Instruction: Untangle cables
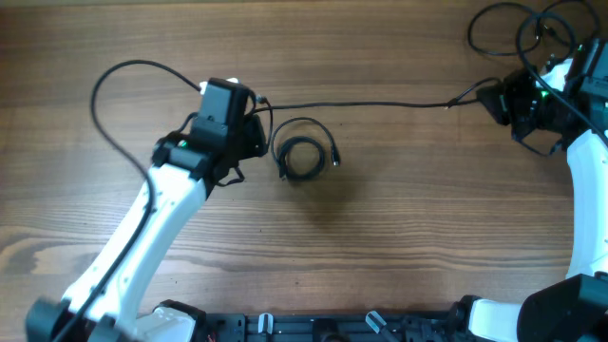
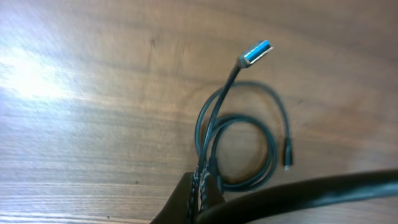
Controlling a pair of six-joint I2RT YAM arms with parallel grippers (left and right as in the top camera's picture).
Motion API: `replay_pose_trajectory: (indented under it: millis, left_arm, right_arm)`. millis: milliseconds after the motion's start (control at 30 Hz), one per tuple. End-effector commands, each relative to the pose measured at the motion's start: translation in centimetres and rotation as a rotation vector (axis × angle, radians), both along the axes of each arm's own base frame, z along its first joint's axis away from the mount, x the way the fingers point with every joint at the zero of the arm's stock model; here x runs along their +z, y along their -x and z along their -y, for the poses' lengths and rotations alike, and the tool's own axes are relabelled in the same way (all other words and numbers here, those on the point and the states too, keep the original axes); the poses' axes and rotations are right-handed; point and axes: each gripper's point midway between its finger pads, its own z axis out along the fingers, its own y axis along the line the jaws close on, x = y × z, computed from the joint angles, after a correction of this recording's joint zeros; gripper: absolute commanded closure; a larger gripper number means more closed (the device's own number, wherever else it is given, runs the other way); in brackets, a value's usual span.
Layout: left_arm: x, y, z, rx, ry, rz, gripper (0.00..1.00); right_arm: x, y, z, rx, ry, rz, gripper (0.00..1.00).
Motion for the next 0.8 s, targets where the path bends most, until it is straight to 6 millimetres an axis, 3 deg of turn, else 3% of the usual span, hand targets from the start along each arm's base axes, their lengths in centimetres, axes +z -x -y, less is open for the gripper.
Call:
replay_pose_trajectory:
  millis: [0,100,200,267,400,467,500,567,600,700,767]
  left_arm:
    - [5.0,-0.6,-5.8,0.194,-0.098,0.169,0.95]
    - [6.0,-0.3,-6.3,0.205,-0.107,0.2,0.96]
    - [6.1,-0.2,-7.5,0.251,-0.16,0.205,0.96]
    - [6.0,-0.2,-7.5,0.28,-0.134,0.203,0.96]
    - [5.7,0.0,-4.9,0.202,-0.01,0.17,0.96]
    - [5.6,0.0,-4.4,0.183,0.013,0.162,0.96]
    - [5.6,0.1,-4.3,0.179,0.019,0.159,0.96]
    - [5.6,0.1,-4.3,0.178,0.018,0.159,0.96]
    - [5.6,0.1,-4.3,0.178,0.018,0.159,0.96]
    - [5.5,0.1,-4.0,0.168,0.031,0.155,0.96]
    - [5.5,0.2,-3.6,0.155,0.047,0.15,0.96]
  right_arm:
    - [-0.6,0.4,4.1,-0.064,0.189,-0.01,0.96]
    - [-1.1,1.1,4.1,-0.053,0.201,-0.043,0.96]
    - [-2.4,2.5,6.5,-0.131,0.322,-0.14,0.96]
    - [-2.7,3.0,6.9,-0.138,0.352,-0.166,0.96]
    - [-2.4,2.6,5.5,-0.088,0.289,-0.133,0.95]
    - [-1.8,2.1,3.9,-0.013,0.229,-0.083,0.84]
    - [-1.6,1.9,3.3,0.011,0.201,-0.064,0.7]
    - [-1.3,1.8,2.5,0.042,0.168,-0.044,0.34]
    - [-0.9,1.7,1.8,0.088,0.146,-0.016,0.22]
    - [1.0,1.7,-1.6,0.241,0.003,0.094,0.11]
    - [3.0,2.1,-4.3,0.371,-0.116,0.199,0.1]
